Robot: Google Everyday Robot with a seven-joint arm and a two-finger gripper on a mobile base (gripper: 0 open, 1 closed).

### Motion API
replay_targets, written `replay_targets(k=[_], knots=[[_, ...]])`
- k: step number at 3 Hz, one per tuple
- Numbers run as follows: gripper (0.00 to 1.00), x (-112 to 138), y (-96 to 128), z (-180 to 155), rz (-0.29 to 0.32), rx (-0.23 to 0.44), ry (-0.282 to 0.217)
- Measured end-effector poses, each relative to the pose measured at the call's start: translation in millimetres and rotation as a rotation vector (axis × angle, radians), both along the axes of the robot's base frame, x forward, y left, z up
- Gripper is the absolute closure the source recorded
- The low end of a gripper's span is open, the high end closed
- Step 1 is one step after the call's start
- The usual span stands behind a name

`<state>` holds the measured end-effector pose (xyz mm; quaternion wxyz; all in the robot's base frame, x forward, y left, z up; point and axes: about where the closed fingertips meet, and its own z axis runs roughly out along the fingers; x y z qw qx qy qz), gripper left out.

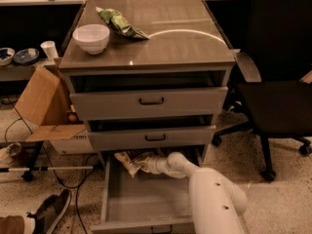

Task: Pick brown chip bag from bottom drawer and place on counter

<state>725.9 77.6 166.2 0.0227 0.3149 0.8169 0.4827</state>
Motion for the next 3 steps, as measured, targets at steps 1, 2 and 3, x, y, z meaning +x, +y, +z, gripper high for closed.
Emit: replay_targets(k=[1,2,3], knots=[[1.0,-9,-29,17,-0.039,-0.051,0.02],[1.0,-24,-48,42,-0.058,-0.11,0.042],[1.0,-54,-56,59,-0.043,-0.172,0.091]])
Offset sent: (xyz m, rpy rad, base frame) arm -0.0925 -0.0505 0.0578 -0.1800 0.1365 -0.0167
